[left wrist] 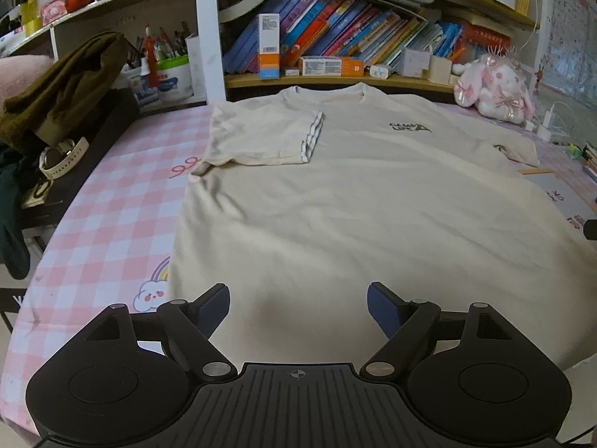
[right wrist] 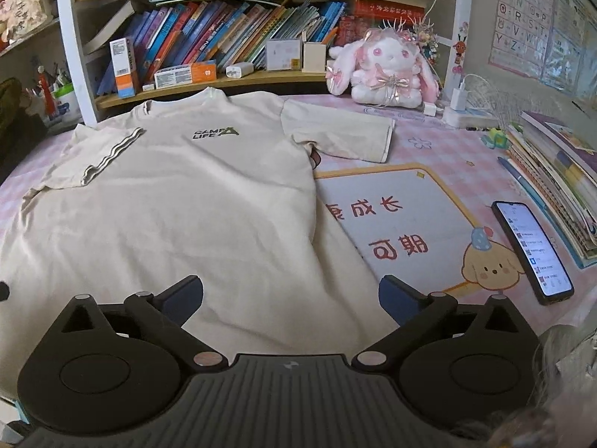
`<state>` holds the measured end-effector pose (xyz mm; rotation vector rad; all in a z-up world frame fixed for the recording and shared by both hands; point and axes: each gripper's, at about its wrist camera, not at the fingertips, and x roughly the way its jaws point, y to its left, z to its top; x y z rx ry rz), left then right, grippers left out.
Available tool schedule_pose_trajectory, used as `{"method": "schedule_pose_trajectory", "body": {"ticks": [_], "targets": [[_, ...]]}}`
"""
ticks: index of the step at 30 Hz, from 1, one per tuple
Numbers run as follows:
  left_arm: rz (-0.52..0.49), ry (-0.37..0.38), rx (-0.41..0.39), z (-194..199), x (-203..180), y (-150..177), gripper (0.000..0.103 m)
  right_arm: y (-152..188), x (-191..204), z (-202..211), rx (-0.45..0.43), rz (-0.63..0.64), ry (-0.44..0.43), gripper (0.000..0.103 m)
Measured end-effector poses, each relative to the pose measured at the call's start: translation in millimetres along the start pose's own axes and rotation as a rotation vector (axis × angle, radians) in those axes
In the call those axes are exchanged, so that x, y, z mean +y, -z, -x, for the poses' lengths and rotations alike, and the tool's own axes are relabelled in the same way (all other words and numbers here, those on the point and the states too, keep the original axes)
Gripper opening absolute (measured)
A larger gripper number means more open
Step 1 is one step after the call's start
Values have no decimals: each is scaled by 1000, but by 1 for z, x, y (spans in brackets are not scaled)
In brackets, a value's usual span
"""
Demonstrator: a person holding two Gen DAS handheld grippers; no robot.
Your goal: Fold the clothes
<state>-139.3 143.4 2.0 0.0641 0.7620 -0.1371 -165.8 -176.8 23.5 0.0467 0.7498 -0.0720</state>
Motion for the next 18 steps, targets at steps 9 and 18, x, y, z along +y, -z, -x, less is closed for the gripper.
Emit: {"method": "schedule_pose_trajectory", "body": {"ticks": [9,18], "targets": [[58,-72,28,-20,-30,-14,85,-23,-30,-36,13,-56,-67,102],[117,-158,69,-35,-84,-27,90,-64,-101,-89,31,-126,-186,102]]}}
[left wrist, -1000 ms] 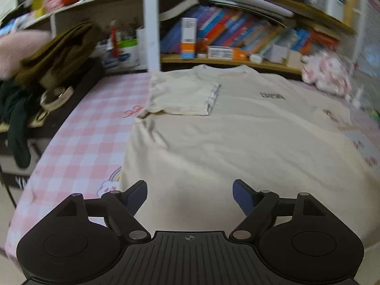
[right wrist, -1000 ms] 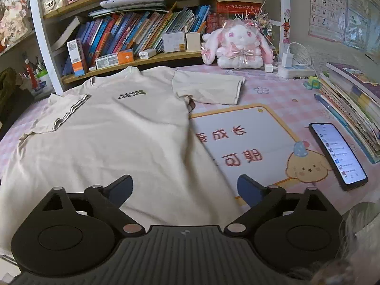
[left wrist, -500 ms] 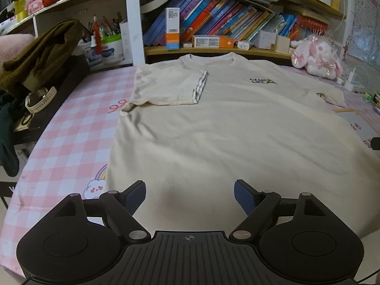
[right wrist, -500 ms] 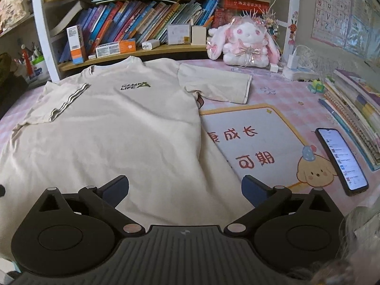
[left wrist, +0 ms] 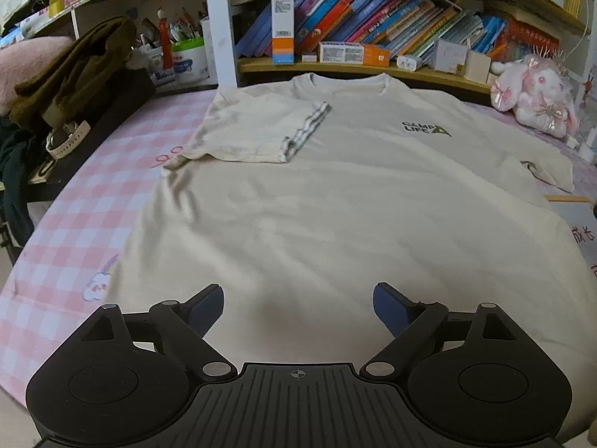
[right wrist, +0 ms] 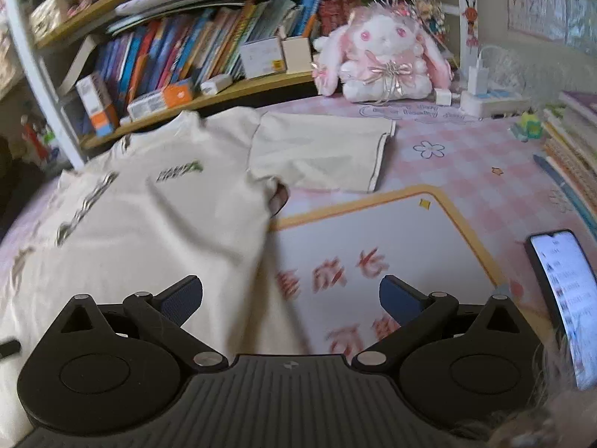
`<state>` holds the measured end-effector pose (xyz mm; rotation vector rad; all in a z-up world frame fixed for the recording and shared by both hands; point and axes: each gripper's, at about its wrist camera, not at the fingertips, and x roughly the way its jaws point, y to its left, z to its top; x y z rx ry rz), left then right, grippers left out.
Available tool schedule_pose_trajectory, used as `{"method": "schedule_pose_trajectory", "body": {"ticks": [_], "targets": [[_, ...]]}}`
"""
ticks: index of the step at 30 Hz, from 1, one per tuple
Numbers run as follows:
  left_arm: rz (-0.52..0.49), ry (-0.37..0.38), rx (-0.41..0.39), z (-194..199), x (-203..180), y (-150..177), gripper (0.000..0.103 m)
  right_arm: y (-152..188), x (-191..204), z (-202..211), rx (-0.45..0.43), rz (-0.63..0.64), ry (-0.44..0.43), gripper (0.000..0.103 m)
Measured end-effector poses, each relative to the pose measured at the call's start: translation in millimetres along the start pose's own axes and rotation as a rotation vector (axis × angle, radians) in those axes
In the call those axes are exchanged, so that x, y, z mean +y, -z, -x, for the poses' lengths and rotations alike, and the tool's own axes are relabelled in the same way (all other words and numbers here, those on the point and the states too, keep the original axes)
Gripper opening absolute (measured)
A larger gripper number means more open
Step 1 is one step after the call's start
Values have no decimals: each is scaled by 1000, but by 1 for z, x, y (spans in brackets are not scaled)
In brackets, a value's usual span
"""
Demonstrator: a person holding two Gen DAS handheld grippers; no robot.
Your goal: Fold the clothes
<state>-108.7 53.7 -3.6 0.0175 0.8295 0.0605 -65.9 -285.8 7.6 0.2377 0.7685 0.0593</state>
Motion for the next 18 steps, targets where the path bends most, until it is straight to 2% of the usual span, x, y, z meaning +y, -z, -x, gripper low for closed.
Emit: {"method": "schedule_pose_trajectory", "body": {"ticks": [6,11,14,18], "targets": [[33,-65,42,4,-29,8,90,-37,-49,-37,63,-142,-129,99],[42,-110,81,8,-44,16,90,-56,-76,-65,114,-264,-240,89],[54,-139,100,11,-48,19,90,-66,-88,-81,135,-338,-271,77],[68,-170,116,15,-49,21,90,-80,-102,-100,134,-395,-234,62]]}}
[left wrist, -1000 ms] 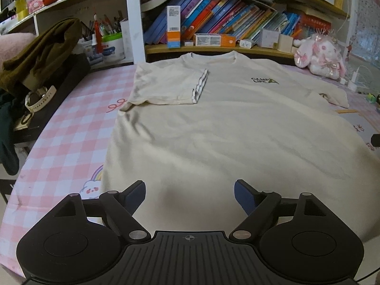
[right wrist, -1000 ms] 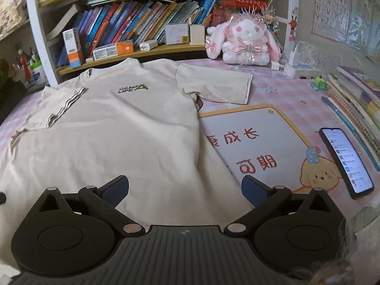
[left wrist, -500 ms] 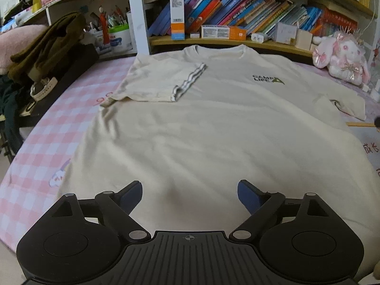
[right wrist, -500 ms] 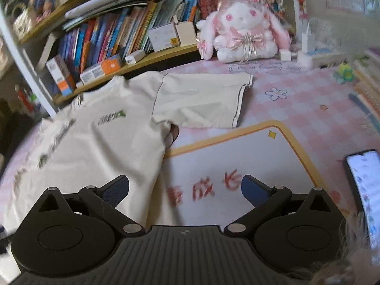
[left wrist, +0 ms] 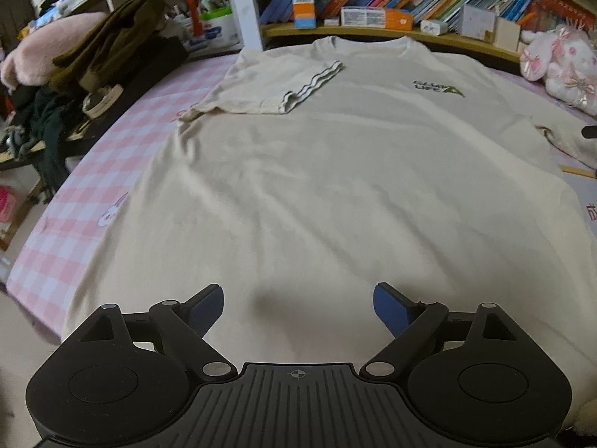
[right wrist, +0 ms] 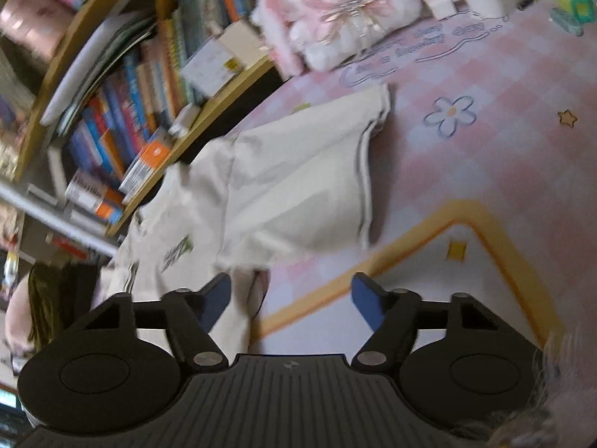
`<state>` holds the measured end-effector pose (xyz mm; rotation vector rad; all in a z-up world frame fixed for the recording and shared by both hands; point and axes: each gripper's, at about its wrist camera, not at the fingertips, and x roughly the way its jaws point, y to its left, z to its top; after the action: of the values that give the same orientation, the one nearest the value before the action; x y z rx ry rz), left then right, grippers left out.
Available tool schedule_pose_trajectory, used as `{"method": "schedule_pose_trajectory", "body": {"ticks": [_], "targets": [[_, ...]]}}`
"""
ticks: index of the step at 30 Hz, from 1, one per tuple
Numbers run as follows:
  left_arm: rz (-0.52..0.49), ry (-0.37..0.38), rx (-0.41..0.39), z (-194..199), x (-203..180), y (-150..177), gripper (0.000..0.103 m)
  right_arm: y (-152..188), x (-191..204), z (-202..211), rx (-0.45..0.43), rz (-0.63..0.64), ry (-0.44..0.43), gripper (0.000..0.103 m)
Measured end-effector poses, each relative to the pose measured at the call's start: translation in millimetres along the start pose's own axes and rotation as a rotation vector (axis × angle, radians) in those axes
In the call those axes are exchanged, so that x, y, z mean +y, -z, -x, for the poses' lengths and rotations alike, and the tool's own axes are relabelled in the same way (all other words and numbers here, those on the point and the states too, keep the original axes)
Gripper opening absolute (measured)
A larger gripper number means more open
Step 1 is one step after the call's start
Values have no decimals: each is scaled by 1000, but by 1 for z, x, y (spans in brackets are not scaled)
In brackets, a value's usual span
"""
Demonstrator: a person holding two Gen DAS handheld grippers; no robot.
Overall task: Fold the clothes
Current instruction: 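Pinch the sleeve nearest the right gripper and fold it over the body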
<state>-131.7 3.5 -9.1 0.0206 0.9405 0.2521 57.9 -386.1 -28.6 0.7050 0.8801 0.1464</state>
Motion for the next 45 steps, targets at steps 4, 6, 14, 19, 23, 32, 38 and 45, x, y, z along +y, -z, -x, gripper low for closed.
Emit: {"method": "schedule_pose_trajectory", "body": {"ticks": [4,6,14,19,23,32,38,45], "targets": [[11,-28,13,3,0,2,90,-18,-2,-7,-61,63,88,62],[12,-37,20,3,-1,2,90,-27,-6,-11,-73,85,95,61],[14,-49,27,3,-3,2,90,-57,-22,-32,-36,39,21,25],[26,-36,17,0,0,1,90,-65,-1,-33,-30,104,64,6],[35,-24,4,-2,6,0,90,-71,58,-31,-92,300,96,5],[84,-13,-14,-3,29,-4,90,-11,219,-110,30,734,2,13],[69,4,-15,-2,33,0,90,17,229,-123,92,728,-111,51],[98,-13,-18,-1,41,0,90,-19,165,-88,7,524,-68,44]]}}
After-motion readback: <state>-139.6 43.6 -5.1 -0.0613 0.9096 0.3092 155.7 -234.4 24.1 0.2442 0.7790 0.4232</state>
